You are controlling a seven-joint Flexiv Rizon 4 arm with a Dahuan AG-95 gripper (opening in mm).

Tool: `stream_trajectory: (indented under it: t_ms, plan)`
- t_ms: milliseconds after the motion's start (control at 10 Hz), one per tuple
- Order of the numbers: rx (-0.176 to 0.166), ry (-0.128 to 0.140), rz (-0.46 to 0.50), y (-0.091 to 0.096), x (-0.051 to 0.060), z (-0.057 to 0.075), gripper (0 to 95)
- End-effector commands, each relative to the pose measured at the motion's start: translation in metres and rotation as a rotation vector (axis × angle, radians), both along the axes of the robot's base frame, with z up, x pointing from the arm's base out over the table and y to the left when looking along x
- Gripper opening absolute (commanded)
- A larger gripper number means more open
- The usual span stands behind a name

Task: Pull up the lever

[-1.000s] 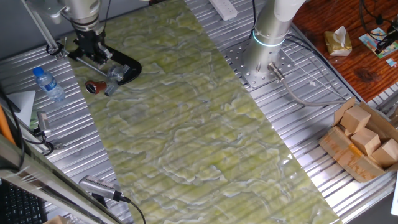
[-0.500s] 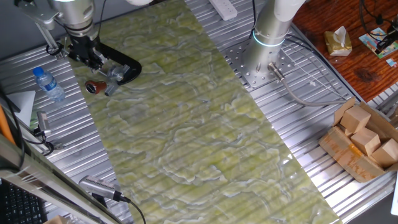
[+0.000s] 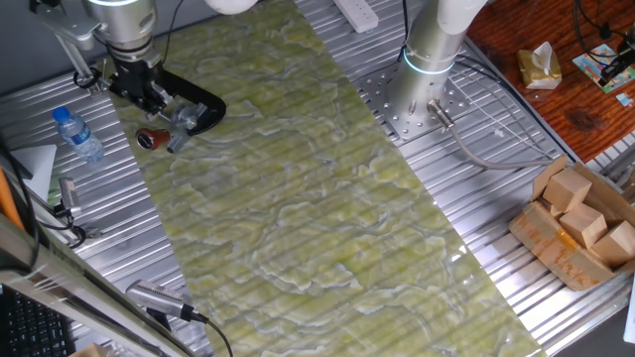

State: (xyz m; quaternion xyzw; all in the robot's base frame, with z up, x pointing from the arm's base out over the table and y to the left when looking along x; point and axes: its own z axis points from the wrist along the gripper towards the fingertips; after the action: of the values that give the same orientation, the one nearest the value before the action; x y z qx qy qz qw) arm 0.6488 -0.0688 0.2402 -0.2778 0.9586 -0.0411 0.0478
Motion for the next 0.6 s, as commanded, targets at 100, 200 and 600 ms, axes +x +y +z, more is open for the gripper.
stream_trajectory:
  t_ms: [100, 200, 600]
  plan:
    - [0.004, 0.008, 0.0, 0.0008, 0.0011, 0.0004, 0.0]
    - [-0.009, 0.021, 0.008, 0.0001, 0.0002, 0.0003, 0.0]
    - [-0.009, 0.028, 0.028, -0.0051, -0.0023, -0.002, 0.0]
